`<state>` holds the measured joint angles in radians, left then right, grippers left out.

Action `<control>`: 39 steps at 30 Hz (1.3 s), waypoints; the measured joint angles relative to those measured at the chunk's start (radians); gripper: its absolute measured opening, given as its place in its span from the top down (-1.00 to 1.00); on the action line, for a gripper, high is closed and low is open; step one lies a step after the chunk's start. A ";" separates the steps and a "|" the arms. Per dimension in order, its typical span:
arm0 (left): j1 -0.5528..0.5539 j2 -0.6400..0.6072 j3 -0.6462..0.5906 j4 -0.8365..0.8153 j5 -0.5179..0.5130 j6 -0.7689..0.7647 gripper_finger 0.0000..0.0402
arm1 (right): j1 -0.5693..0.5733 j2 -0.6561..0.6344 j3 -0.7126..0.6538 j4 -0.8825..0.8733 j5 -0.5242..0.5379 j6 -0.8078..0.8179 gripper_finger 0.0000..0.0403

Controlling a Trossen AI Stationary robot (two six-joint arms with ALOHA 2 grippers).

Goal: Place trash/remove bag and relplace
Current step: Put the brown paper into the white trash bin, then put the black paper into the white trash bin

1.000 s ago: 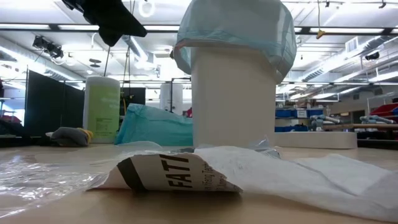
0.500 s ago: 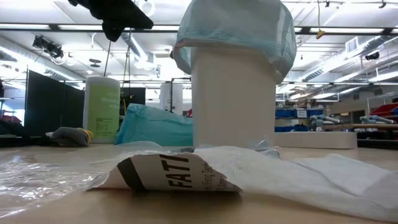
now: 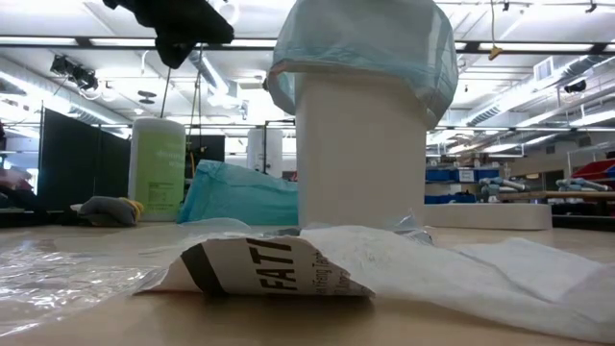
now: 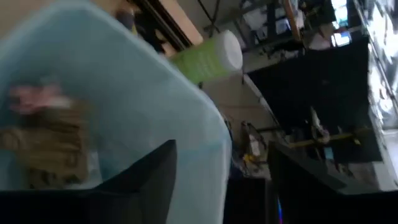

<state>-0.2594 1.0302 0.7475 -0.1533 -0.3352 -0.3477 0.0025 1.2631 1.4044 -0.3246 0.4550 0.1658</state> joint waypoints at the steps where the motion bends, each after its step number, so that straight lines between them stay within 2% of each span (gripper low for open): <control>1: 0.004 0.000 0.000 0.001 0.020 0.000 0.72 | 0.004 -0.008 0.000 0.012 0.007 -0.012 -0.25; 4: 0.028 0.000 0.000 0.003 0.088 -0.021 0.68 | 0.017 -0.042 0.000 0.018 0.019 -0.028 -0.33; 7: 0.055 0.001 0.000 0.002 0.169 -0.036 0.67 | 0.053 -0.080 0.000 -0.026 -0.018 0.003 -0.32; 10: 0.068 0.006 0.000 -0.001 0.191 -0.050 0.67 | 0.129 -0.118 0.002 -0.174 -0.091 0.123 -0.27; 14: 0.071 0.009 0.000 0.000 0.190 -0.049 0.67 | 0.278 -0.113 0.001 -0.484 -0.220 0.382 -0.19; 18: 0.071 0.032 0.000 -0.027 0.185 -0.049 0.67 | 0.433 -0.045 0.001 -0.644 -0.193 0.523 -0.17; 23: 0.071 0.076 0.000 -0.064 0.183 -0.050 0.67 | 0.525 0.109 0.001 -0.654 -0.076 0.513 -0.18; 30: 0.071 0.089 0.000 -0.048 0.182 -0.050 0.67 | 0.531 0.348 -0.002 -0.641 -0.037 0.450 -0.14; 34: 0.071 0.089 0.000 -0.052 0.195 -0.074 0.67 | 0.525 0.371 0.000 -0.494 -0.017 0.389 -0.11; 39: 0.071 0.089 0.000 -0.023 0.220 -0.117 0.67 | 0.511 0.368 -0.020 -0.458 0.031 0.423 -0.04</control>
<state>-0.1886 1.1191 0.7475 -0.1759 -0.1156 -0.4651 0.5140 1.6314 1.3846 -0.7831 0.4865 0.5890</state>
